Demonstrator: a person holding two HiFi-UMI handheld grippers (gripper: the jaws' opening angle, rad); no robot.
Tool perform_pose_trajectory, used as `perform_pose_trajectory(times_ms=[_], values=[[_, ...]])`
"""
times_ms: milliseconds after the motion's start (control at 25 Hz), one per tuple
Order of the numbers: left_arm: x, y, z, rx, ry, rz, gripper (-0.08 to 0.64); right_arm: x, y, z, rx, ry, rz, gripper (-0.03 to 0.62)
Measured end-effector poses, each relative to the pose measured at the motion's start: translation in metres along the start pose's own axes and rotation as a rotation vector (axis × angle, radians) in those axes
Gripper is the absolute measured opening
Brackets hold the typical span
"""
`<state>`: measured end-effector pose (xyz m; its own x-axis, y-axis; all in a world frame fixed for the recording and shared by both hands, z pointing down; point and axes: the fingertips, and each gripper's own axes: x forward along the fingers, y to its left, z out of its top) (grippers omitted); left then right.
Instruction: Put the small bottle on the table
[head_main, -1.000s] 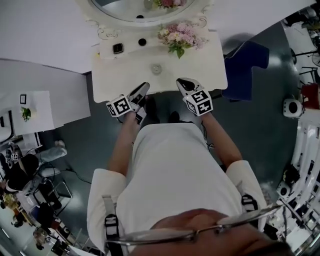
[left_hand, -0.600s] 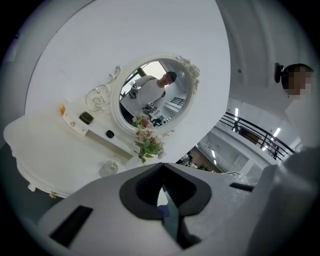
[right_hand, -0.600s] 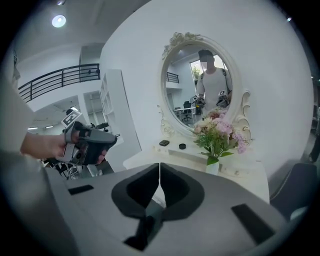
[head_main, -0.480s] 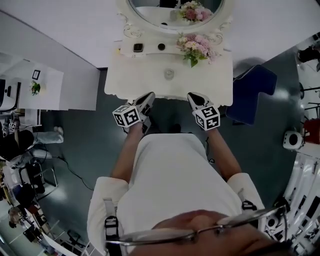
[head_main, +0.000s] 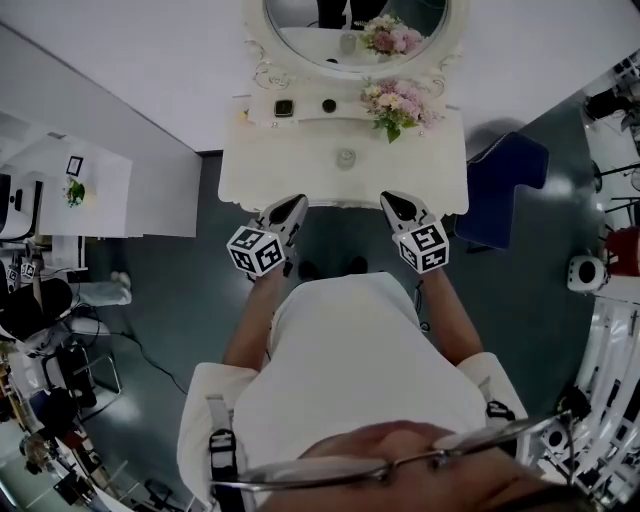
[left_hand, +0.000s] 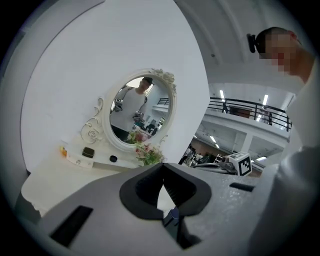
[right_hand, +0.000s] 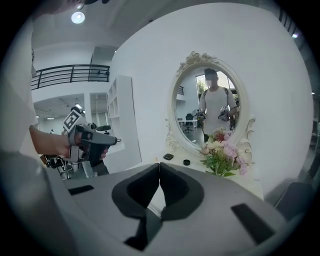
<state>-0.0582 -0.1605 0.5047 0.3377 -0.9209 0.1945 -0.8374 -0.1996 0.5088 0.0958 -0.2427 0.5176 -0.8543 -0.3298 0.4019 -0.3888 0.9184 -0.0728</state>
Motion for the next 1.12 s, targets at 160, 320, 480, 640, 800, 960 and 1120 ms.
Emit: perform_pose_trajectory(times_ms=[160, 320, 480, 640, 800, 960, 1120], values=[[0.003, 0.004, 0.007, 0.034, 0.025, -0.032, 0.003, 0.006, 0.003, 0.003, -0.003, 0.01, -0.024, 0.006], [0.006, 0.005, 0.012, 0.044, 0.037, -0.066, 0.005, 0.009, 0.006, 0.007, 0.011, 0.0, -0.048, 0.006], [0.009, 0.006, 0.017, 0.048, 0.034, -0.089, 0.005, 0.013, 0.005, 0.012, 0.006, -0.006, -0.058, 0.006], [0.011, 0.008, 0.02, 0.051, 0.03, -0.091, 0.005, 0.013, 0.001, 0.016, 0.007, -0.013, -0.069, 0.006], [0.013, 0.009, 0.024, 0.052, 0.024, -0.095, 0.005, 0.012, -0.002, 0.021, 0.004, -0.017, -0.076, 0.006], [0.015, 0.01, 0.027, 0.052, 0.023, -0.098, 0.005, 0.012, -0.004, 0.025, 0.0, -0.02, -0.079, 0.006], [0.017, 0.009, 0.027, 0.056, 0.027, -0.097, 0.005, 0.011, -0.005, 0.026, -0.001, -0.018, -0.078, 0.006]])
